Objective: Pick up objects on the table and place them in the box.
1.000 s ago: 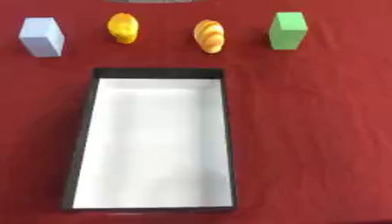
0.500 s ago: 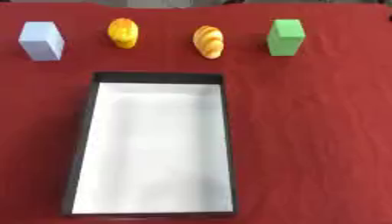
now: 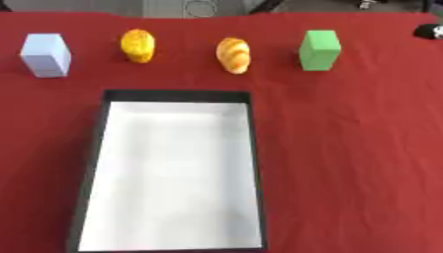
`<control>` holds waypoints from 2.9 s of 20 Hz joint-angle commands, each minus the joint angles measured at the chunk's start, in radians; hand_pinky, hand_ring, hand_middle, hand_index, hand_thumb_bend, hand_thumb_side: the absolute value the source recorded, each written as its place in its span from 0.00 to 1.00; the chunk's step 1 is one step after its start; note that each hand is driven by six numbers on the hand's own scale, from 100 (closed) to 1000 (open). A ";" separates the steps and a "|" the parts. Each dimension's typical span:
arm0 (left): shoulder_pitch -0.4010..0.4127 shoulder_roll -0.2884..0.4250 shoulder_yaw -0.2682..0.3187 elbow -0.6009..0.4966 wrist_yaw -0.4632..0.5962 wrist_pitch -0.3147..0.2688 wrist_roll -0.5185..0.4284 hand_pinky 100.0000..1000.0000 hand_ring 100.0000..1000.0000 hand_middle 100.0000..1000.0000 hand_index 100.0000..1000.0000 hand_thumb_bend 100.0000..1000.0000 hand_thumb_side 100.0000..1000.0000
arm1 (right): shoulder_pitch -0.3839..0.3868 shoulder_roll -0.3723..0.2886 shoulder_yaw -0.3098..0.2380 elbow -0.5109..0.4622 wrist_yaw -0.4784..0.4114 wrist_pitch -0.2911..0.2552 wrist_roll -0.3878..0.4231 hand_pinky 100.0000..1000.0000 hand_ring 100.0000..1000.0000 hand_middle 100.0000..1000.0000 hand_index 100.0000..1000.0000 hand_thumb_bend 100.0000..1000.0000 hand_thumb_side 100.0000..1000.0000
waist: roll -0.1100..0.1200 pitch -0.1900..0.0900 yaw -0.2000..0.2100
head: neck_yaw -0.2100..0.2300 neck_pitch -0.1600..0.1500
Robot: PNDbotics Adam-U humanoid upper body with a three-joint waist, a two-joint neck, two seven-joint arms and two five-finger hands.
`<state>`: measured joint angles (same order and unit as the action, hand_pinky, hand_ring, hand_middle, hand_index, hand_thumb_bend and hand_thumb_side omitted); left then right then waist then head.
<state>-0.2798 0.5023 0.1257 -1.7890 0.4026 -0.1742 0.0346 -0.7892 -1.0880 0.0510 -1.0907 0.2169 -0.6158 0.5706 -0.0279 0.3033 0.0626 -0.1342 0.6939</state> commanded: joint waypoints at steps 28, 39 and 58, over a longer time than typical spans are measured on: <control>-0.041 0.022 -0.029 -0.031 -0.013 0.013 -0.040 0.79 0.75 0.71 0.79 0.01 0.74 | -0.088 0.128 0.037 0.104 0.095 -0.291 0.336 0.99 0.98 0.89 0.93 0.38 0.21 | -0.031 0.030 0.069 | -0.059 -0.056; -0.050 0.035 -0.031 -0.040 -0.022 0.004 -0.044 0.79 0.75 0.71 0.79 0.00 0.74 | -0.080 0.115 -0.011 0.134 0.098 -0.291 0.334 0.99 0.99 0.89 0.93 0.38 0.22 | -0.047 0.061 0.120 | -0.097 -0.083; -0.061 0.039 -0.041 -0.050 -0.046 0.001 -0.052 0.79 0.75 0.70 0.79 0.00 0.75 | -0.055 0.098 -0.065 0.182 0.125 -0.291 0.319 1.00 0.98 0.87 0.94 0.37 0.17 | -0.060 0.107 0.152 | -0.132 -0.105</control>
<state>-0.3279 0.5037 0.0827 -1.8156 0.3644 -0.1702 -0.0141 -0.8343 -0.9411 0.0050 -0.9089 0.3363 -0.5983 0.5880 -0.0769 0.4213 0.2180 -0.2598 0.6071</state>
